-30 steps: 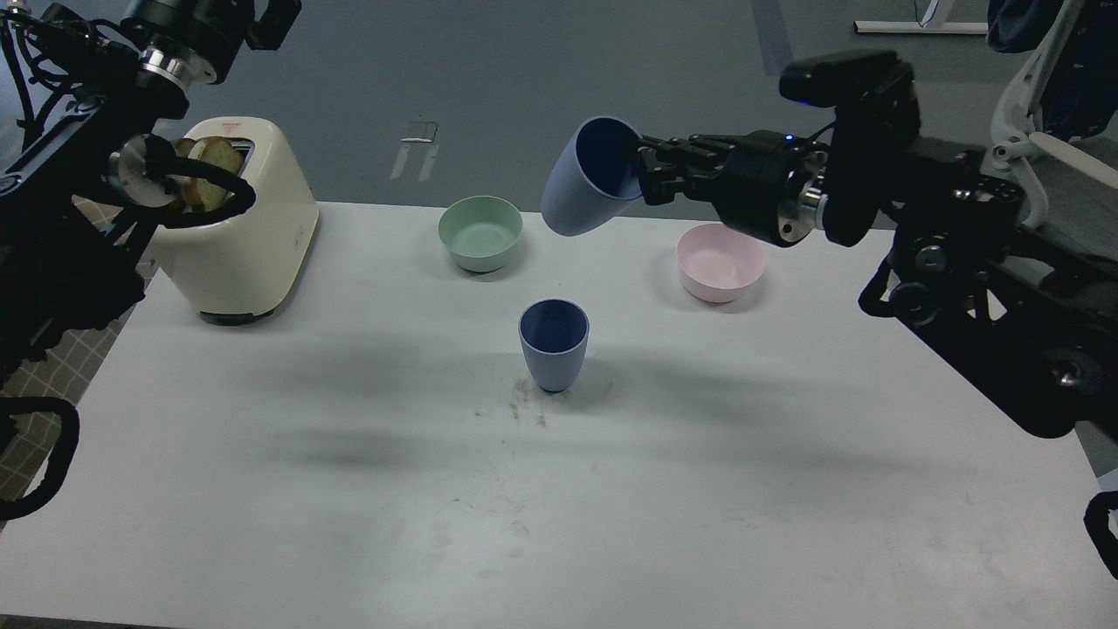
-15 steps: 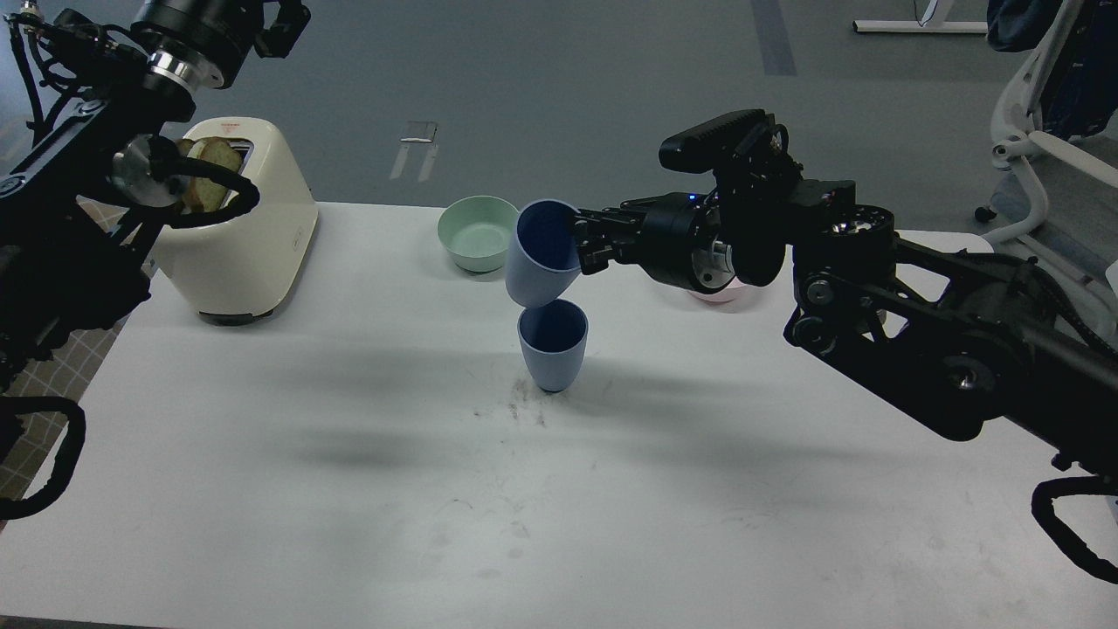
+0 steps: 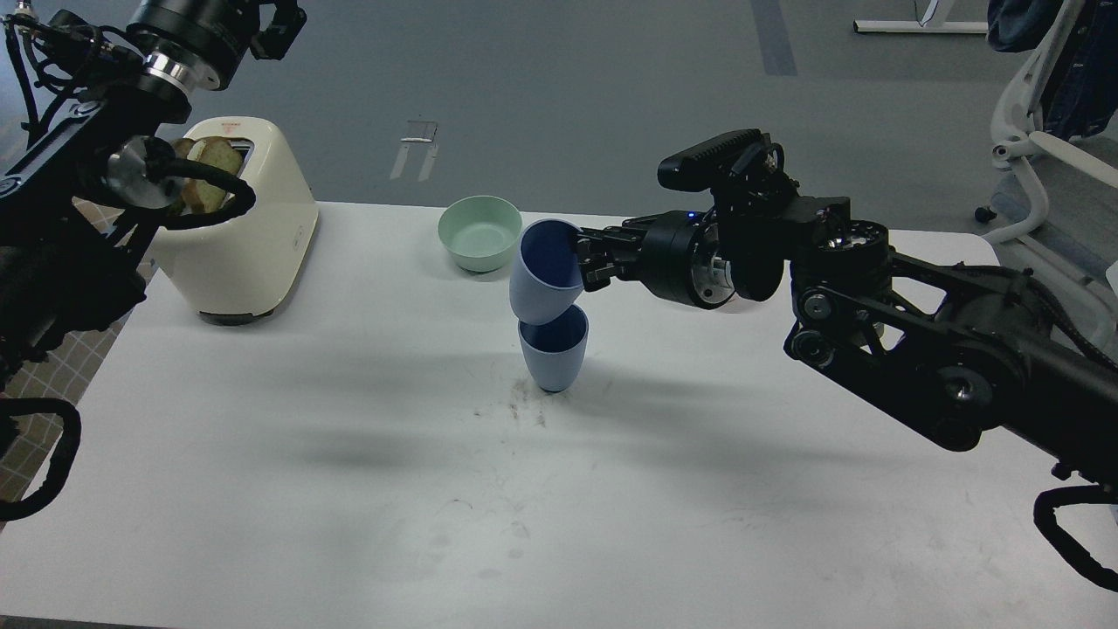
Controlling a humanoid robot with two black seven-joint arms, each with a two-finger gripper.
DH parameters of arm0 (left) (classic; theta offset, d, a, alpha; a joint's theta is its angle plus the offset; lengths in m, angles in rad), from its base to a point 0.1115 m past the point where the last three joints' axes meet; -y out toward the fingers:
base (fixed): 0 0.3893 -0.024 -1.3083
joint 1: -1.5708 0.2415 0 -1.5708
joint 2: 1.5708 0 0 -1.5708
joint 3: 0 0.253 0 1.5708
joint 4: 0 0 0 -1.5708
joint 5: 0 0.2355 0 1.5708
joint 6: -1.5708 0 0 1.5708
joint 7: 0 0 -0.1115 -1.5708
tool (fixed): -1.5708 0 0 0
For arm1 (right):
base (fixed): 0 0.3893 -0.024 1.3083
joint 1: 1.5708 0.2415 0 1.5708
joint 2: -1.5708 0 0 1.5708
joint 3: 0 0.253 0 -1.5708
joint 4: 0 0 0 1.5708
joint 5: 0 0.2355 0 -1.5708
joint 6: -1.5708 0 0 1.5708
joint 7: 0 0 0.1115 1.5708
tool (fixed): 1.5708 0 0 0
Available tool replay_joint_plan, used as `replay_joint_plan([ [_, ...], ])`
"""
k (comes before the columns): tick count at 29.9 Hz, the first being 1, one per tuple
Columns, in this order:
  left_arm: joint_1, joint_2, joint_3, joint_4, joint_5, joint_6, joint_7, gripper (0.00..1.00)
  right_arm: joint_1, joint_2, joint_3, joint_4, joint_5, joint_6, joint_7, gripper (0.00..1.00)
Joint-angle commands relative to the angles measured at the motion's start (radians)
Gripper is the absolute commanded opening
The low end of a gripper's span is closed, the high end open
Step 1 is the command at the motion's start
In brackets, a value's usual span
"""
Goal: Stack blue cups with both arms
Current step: 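Lower the held cup into the centered cup and release it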
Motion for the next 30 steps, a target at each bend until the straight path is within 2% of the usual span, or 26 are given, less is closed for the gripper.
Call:
replay_joint_plan([
  [1, -0.002, 0.000, 0.002, 0.001, 0.002, 0.000, 0.000, 0.98, 0.002, -0.003, -0.026, 0.002, -0.002, 0.000, 0.000, 0.00],
  [17, 0.001, -0.002, 0.007, 0.001, 0.002, 0.000, 0.000, 0.98, 0.002, -0.001, -0.034, -0.003, -0.006, 0.000, 0.000, 0.01],
  [19, 0.001, -0.003, 0.005, 0.001, 0.002, 0.002, 0.000, 0.98, 0.002, -0.003, -0.034, -0.003, -0.005, 0.000, 0.000, 0.16],
  [23, 0.001, -0.008, 0.005, 0.001, 0.002, 0.002, 0.000, 0.98, 0.000, -0.004, -0.032, -0.003, -0.003, 0.000, 0.000, 0.31],
  [25, -0.002, -0.009, 0.005, 0.001, 0.002, 0.002, 0.000, 0.98, -0.001, -0.007, -0.031, -0.001, 0.000, 0.000, 0.000, 0.37],
  [30, -0.003, -0.009, 0.007, 0.001, 0.002, 0.002, 0.000, 0.98, 0.002, -0.015, -0.029, 0.001, 0.000, 0.000, 0.000, 0.40],
])
